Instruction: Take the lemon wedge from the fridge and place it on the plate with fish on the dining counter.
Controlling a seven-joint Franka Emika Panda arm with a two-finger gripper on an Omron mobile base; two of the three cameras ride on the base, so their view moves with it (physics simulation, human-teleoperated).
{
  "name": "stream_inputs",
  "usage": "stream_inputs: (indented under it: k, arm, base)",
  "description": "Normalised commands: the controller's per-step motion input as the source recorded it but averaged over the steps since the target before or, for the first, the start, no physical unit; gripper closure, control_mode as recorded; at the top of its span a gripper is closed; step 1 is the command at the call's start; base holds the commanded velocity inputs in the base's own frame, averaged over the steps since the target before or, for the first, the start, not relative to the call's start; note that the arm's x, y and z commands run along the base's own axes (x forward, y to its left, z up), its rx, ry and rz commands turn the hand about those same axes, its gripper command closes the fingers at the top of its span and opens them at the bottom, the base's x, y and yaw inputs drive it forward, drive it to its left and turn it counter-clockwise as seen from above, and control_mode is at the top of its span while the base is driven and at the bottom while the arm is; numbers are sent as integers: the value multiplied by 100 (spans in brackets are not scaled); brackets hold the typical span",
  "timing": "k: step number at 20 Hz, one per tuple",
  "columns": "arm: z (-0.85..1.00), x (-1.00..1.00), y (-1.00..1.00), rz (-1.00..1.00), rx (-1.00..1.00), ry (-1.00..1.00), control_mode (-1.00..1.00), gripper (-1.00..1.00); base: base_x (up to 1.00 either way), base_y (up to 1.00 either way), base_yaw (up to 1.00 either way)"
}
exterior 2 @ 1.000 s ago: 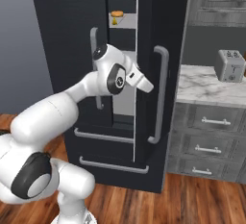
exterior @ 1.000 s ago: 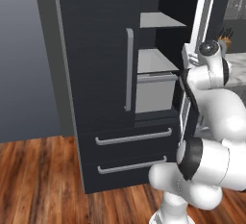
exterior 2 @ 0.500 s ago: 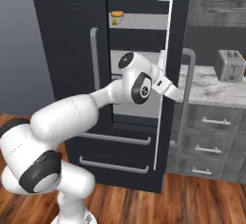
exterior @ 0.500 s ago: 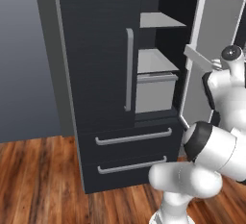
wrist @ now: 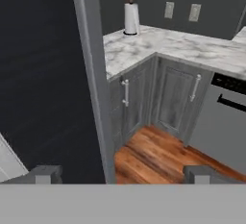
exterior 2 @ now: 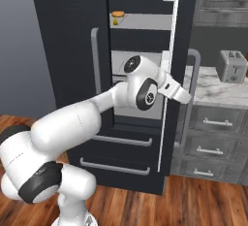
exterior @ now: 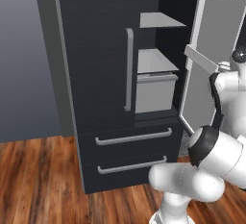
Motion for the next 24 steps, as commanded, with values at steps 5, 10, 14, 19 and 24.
stream_inputs:
  k: [5, 10, 14, 19, 24]
  arm:
    - [47, -79, 100, 29, -5, 1, -100, -100]
    - [23, -13, 100, 42, 0, 9, -100, -100]
    - [7, 0, 100, 51, 4, 8, -100, -100]
    - [1, 0, 100, 45, 11, 3, -100, -100]
    - [0, 15, 100, 18, 6, -6, -100, -100]
  base:
    - [0, 0, 0]
    - [0, 0, 0]
    - [0, 0, 0]
    - [0, 0, 0]
    - [0, 0, 0]
